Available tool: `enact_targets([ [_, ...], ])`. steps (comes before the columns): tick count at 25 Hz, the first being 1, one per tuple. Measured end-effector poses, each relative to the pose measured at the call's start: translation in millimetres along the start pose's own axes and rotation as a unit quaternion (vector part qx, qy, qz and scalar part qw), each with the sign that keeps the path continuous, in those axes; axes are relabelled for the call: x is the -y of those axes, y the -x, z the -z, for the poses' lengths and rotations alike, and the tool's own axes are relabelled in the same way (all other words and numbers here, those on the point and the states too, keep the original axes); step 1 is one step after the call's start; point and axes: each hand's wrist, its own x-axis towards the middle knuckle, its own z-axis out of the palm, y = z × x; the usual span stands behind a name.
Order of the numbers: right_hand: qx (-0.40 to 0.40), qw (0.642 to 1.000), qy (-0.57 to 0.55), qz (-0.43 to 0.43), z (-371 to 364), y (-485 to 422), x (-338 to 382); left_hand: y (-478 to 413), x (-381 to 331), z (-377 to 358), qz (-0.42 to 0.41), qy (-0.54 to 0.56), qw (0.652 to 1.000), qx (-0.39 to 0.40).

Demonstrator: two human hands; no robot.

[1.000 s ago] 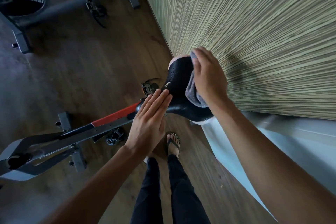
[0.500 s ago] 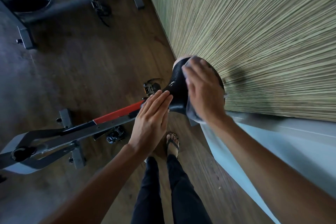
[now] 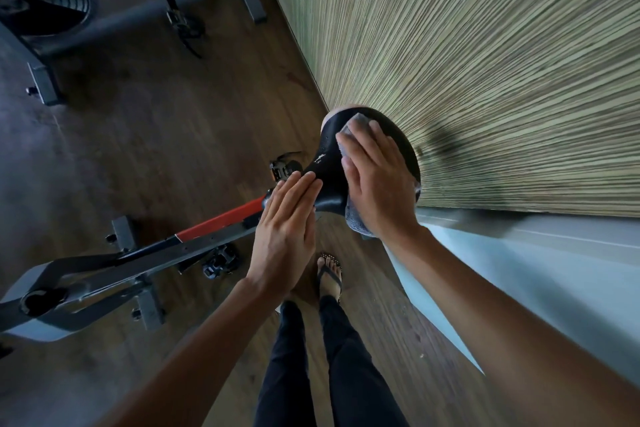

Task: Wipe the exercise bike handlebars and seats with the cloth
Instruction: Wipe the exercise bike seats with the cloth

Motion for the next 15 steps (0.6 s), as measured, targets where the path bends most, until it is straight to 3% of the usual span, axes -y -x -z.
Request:
enact_targets([
  [5,0.054,0.997,-0.043,0.017,-4,-63,-16,-12,-25,-12,-0.018,-0.026,0.999,0.011],
  [11,0.159,0.954,-0.239,-0.083,22,-96,-56,-9,-25,-21,-0.048,-0.07,0.995,0.053],
  [15,0.093,0.939,-0.295,-0.152,31,-63,-66,-9,-24,-20,-0.06,-0.078,0.993,0.063],
])
